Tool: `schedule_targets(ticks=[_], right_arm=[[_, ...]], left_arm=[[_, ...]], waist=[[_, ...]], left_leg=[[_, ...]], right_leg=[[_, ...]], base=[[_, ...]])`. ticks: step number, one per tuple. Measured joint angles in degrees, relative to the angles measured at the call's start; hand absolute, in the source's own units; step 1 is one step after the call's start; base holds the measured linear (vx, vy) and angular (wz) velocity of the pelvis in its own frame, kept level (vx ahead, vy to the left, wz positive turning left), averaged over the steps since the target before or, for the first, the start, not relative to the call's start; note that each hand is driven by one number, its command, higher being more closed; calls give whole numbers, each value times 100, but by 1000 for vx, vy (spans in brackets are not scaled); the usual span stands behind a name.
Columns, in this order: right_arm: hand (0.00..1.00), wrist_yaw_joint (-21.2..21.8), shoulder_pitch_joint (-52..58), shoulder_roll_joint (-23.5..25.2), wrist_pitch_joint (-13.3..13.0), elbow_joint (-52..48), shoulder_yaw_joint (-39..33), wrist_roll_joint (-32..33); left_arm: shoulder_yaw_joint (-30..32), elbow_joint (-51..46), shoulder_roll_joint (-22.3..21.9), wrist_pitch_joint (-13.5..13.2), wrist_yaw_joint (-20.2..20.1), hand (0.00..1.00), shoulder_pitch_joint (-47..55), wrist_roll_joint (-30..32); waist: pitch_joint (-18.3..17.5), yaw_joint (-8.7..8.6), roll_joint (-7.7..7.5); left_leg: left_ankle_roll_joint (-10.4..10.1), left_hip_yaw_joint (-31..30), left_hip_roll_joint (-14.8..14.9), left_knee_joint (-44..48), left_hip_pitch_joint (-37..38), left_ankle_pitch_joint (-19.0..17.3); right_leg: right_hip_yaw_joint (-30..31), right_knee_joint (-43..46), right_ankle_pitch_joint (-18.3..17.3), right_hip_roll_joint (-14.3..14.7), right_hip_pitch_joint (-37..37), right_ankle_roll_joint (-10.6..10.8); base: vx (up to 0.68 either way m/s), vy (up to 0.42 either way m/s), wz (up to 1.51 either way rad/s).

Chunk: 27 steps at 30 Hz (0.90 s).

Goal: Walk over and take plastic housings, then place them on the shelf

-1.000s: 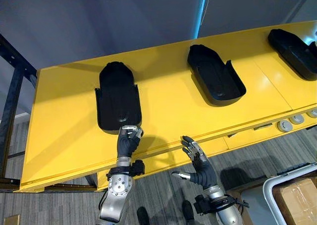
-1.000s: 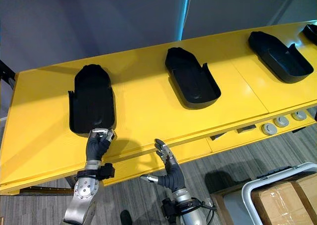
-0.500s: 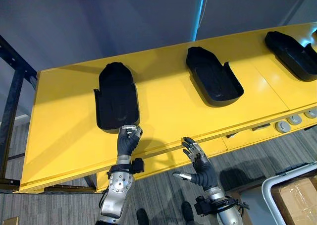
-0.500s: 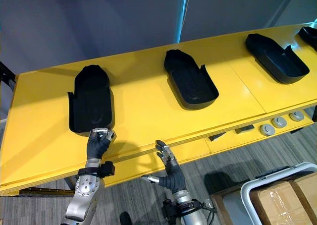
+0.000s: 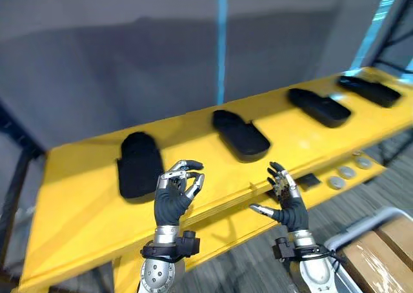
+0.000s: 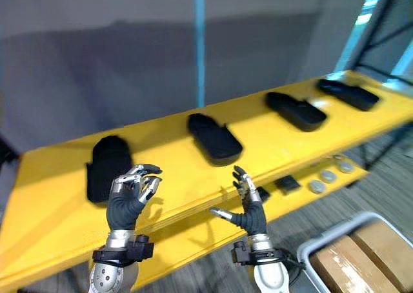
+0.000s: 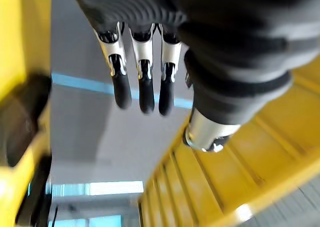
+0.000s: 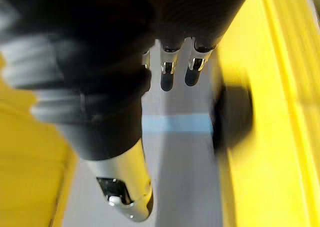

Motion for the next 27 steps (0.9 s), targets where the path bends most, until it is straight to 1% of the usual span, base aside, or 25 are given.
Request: schedule_targets(ticks=[2, 3, 4, 5, 6, 7, 8, 9, 10, 11, 12, 13, 14, 15, 16, 17, 18, 19, 20, 21, 22, 23, 24, 26, 27], right_arm=[[0, 2, 397, 34, 2, -330, -270, -31], [0, 2, 769, 78, 6, -623, -498, -90], [0, 9, 1036, 149, 15, -751, -624, -145], [0, 11, 1161, 169, 19, -788, -678, -169], [0, 12, 1288, 325, 27, -781, -728, -232], [0, 5, 1288, 408, 29, -784, -741, -248], [0, 3, 1212, 524, 28, -765, -843, -272], [0, 2, 1199, 555, 24, -688, -884, -285], [0, 12, 1146, 627, 19, -378, -1012, -269], [0, -2, 1105, 734, 17, 14, -1169, -199], [0, -7, 1083, 798, 18, 222, -1252, -194], [0, -22, 1036, 847, 25, 538, -1340, -188], [0, -37, 990, 857, 34, 896, -1374, -173], [0, -34, 929, 853, 69, 1210, -1400, -172], [0, -34, 901, 838, 94, 1323, -1411, -172], [0, -41, 782, 709, 188, 1709, -1484, -156], [0, -45, 720, 618, 248, 1939, -1512, -151], [0, -45, 693, 609, 258, 2033, -1505, -165], [0, -44, 605, 609, 275, 2221, -1514, -207], [0, -47, 556, 605, 277, 2315, -1532, -210], [0, -60, 459, 551, 274, 2552, -1619, -208], [0, -105, 274, 426, 275, 2997, -1697, -204], [0, -144, 159, 362, 278, 3270, -1739, -203], [0, -290, -296, 168, 324, 4560, -1937, -171], [0, -321, -404, 153, 341, 4901, -1978, -144]], left_arm=[[174, 369, -51, 12, 13, 0, -121, 44], [291, 535, -130, 35, 36, 0, -201, 120], [453, 549, -178, 68, 38, 0, -190, 173], [540, 572, -213, 100, 38, 0, -187, 222], [758, 591, -201, 137, 38, 0, -192, 285], [880, 609, -210, 140, 46, 0, -193, 366], [1009, 727, -224, 156, 96, 0, -234, 464], [1038, 806, -233, 169, 117, 0, -240, 500], [1079, 1058, -256, 180, 161, 0, -260, 533], [1102, 1347, -278, 209, 172, 0, -313, 555], [1115, 1480, -293, 238, 172, 0, -314, 556], [1152, 1676, -324, 274, 172, 0, -275, 556], [1294, 1863, -366, 353, 166, 0, -207, 555], [1512, 2038, -402, 412, 163, 0, -166, 554], [1632, 2144, -446, 435, 165, 0, -156, 556], [1775, 2483, -557, 570, 177, 0, -106, 556], [1939, 2573, -585, 600, 161, 0, 4, 557], [2052, 2604, -587, 600, 162, 0, 27, 561], [2312, 2765, -590, 593, 165, 0, -3, 567], [2413, 2925, -592, 595, 173, 0, -35, 561], [2482, 3404, -586, 605, 187, 0, -132, 541], [2484, 3996, -562, 630, 189, 0, -282, 414], [2478, 4311, -540, 648, 188, 0, -366, 341], [2513, 5692, -405, 708, 178, 0, -699, 196], [2539, 6049, -352, 737, 157, 0, -765, 142]], waist=[[20, -41, -73], [66, -103, -159], [181, -155, -374], [203, -159, -408], [198, -14, -544], [173, 90, -597], [211, 198, -505], [225, 197, -479], [202, 173, -466], [194, 136, -487], [189, 118, -513], [184, 97, -517], [160, 79, -537], [75, 106, -644], [30, 141, -648], [-40, 153, -378], [-115, 183, -188], [-127, 203, -168], [-120, 307, -181], [-130, 314, -165], [-126, 305, -172], [-115, 288, -189], [-125, 275, -174], [-114, 255, -172], [-111, 263, -171]], left_leg=[[227, -111, -248, 98, 66, -323], [497, 134, -392, 75, 57, -541], [652, 608, -597, 184, 48, -520], [736, 894, -577, 144, 14, -468], [868, 1673, -464, -98, 88, -295], [872, 2087, -412, -238, 137, -205], [849, 2812, -138, -385, 192, -83], [831, 3014, -42, -496, 270, -11], [768, 3335, 144, -689, 409, 122], [659, 3506, 287, -795, 462, 211], [607, 3584, 328, -849, 485, 256], [517, 3701, 382, -948, 522, 320], [401, 3855, 406, -1091, 542, 401], [309, 4021, 352, -1240, 509, 444], [228, 4122, 345, -1335, 479, 498], [223, 4086, 467, -1645, 503, 590], [252, 4039, 631, -1943, 569, 690], [248, 4037, 712, -2022, 580, 795], [244, 4041, 847, -2092, 629, 894], [198, 4040, 904, -2095, 631, 927], [197, 3966, 931, -2152, 614, 1019], [107, 3892, 909, -2252, 609, 1178], [88, 3864, 887, -2304, 597, 1241], [-48, 3667, 795, -2522, 604, 1407], [-55, 3621, 781, -2562, 628, 1414]], right_leg=[[689, 210, 44, 127, -301, 250], [1120, 114, 153, 114, -439, 428], [1462, -349, 463, -86, -408, 209], [1342, -796, 815, -255, -356, -323], [-55, -1024, 980, -549, -526, -911], [-930, -932, 766, -686, -695, -907], [-2778, -160, 631, -1001, -979, -850], [-3174, 385, 603, -1121, -984, -875], [-3243, 1367, 189, -1236, -868, -762], [-3200, 2084, -355, -1361, -686, -577], [-3199, 2367, -560, -1448, -580, -534], [-3214, 2569, -846, -1588, -412, -429], [-3232, 2437, -1137, -1747, -76, -224], [-3310, 1596, -1462, -1776, 183, 27], [-3372, 1109, -1572, -1764, 285, -124], [-3403, 518, -1269, -1481, 358, -139], [-3356, -154, -811, -1180, 554, -357], [-3319, -424, -631, -1049, 658, -456], [-3228, -725, -445, -852, 765, -573], [-3232, -744, -432, -795, 775, -593], [-3313, -743, -430, -760, 787, -594], [-3446, -751, -430, -782, 795, -594], [-3521, -774, -431, -811, 810, -594], [-3774, -899, -427, -903, 909, -588], [-3832, -939, -421, -920, 962, -579]], base=[[-188, 320, -209], [-311, 398, -209], [-324, 341, -201], [-436, 340, -248], [-386, 252, -236], [-470, 325, -324], [-298, 231, -249], [-266, 226, -244], [-155, 57, -147], [-145, -8, -121], [-140, -133, -82], [-111, -205, -73], [-117, -288, -90], [-83, -267, -82], [-55, -277, -76], [14, -263, -68], [52, -248, -60], [105, -213, -63], [86, -147, -41], [85, -169, -19], [56, -150, 24], [47, -119, 39], [39, -46, 59], [35, 41, 63], [38, 81, 46]])
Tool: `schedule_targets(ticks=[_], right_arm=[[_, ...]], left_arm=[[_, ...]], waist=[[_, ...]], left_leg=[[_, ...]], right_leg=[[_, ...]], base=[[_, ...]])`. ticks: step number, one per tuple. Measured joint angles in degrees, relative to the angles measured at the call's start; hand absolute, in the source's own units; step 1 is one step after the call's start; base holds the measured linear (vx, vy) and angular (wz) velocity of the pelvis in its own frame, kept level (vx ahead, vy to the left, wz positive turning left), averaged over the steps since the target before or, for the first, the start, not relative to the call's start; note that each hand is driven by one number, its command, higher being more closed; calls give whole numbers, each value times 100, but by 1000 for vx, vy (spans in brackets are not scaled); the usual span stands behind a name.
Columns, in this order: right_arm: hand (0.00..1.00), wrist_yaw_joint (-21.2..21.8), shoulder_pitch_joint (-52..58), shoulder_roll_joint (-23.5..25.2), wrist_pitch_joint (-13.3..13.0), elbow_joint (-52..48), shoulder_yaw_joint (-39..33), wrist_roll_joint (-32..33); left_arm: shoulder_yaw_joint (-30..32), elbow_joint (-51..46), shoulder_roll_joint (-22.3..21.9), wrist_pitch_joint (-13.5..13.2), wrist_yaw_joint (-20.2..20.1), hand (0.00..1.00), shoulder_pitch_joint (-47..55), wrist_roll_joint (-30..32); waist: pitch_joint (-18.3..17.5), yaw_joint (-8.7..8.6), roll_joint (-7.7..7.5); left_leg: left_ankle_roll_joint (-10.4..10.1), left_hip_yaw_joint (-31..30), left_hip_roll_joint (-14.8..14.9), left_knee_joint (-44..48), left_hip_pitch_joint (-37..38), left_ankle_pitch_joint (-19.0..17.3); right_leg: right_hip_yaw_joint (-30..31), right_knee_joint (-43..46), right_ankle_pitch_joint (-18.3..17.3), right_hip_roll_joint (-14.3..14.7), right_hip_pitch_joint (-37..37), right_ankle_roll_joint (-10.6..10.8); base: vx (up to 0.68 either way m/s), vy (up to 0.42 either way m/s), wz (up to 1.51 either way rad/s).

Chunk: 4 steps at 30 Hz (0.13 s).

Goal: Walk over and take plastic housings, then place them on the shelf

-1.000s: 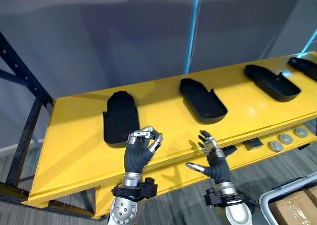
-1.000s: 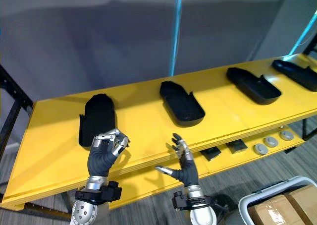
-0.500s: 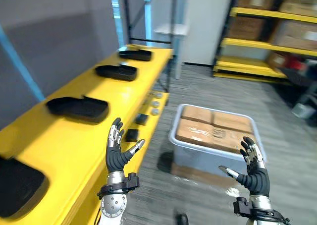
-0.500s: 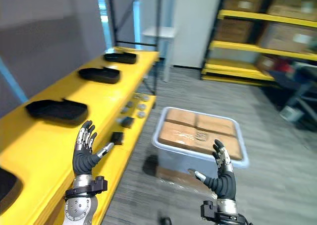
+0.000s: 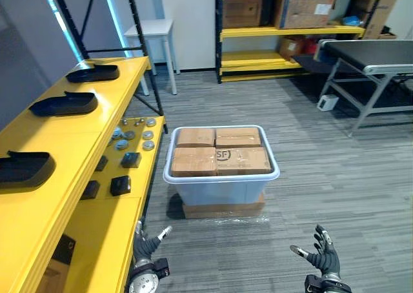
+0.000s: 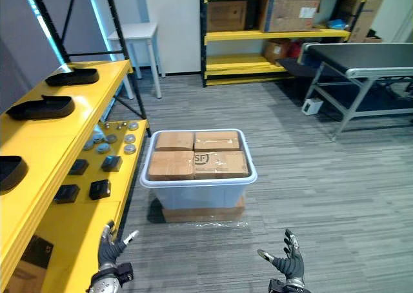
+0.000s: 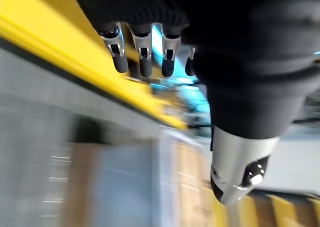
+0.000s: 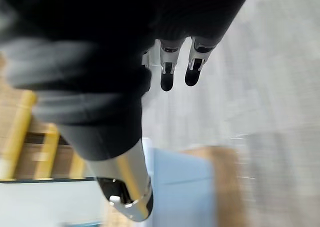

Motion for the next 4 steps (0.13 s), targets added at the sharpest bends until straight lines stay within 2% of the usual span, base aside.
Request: schedule_targets(ticks=[2, 4], right_arm=[[0, -60, -359, 9, 86, 1505, -396, 48], [0, -74, -486, 18, 272, 2338, -904, 87]], left_arm=[[371, 1413, 202, 120, -133, 0, -124, -287], [712, 2132, 323, 282, -268, 0, -126, -268]], waist=[[17, 67, -25], [23, 59, -31]], left_leg=[[-7, -55, -95, -36, 160, 6], [-7, -155, -176, -40, 201, 6]], right_leg=[[-85, -193, 51, -90, 302, 81], [-215, -301, 68, -164, 454, 111]], base=[[48, 105, 32], [34, 62, 25]])
